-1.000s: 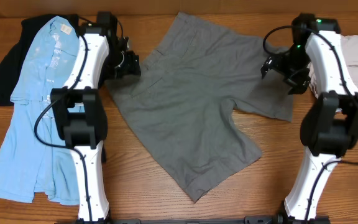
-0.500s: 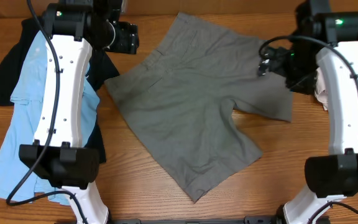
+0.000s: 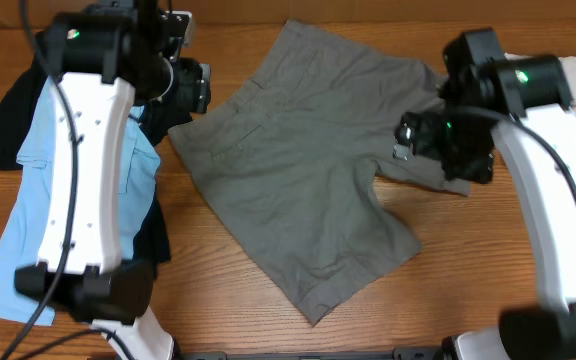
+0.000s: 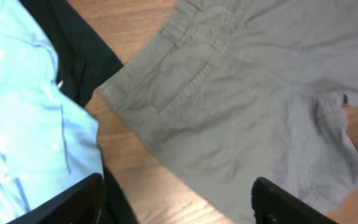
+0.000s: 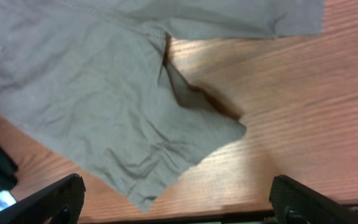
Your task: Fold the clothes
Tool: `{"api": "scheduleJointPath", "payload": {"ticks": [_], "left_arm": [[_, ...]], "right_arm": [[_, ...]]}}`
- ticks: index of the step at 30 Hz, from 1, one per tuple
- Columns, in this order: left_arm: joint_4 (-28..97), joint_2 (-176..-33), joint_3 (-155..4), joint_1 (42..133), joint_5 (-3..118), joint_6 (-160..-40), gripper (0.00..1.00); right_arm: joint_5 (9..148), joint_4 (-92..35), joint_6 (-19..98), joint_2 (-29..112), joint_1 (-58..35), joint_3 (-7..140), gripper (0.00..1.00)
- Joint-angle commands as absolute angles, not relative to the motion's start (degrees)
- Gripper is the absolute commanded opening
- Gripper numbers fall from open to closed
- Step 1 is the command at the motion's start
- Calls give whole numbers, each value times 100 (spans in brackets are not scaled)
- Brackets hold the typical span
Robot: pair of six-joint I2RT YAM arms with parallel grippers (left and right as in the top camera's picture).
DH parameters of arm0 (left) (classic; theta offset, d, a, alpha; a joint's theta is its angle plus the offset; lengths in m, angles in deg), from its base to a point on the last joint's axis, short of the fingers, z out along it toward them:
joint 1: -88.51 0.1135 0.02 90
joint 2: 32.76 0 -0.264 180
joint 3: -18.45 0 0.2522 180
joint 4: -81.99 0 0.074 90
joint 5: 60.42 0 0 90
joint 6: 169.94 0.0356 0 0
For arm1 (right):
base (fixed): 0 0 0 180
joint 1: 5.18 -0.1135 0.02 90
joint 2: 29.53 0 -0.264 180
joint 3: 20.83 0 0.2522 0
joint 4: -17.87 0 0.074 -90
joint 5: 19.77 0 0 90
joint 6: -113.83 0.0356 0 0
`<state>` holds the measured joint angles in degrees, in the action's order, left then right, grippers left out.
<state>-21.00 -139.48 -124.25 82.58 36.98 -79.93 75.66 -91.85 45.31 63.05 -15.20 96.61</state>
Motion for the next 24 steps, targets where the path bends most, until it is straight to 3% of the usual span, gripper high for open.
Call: {"api": "scheduleJointPath", "payload": {"ticks": [1,2,14,24], "left_arm": [[-2391,-13591,-12454,8185,3672,-8037,87],[-2509,-13580,-12454,8148,3668,-8034,96],[-2690,-13246,-12451,7296,2273,-8957,99],[-2164,-13100,-12279,6819,2142,-9090,100]], "right_arm": [[7422,-9168,4679,5553,-1610,9307,100],[7420,-9144,4732,5413,-1612,9150,100],[7818,-7369,4620,4864,-1610,6260,100],[7938,-5087,3908,4884,-1610,4538,100]]}}
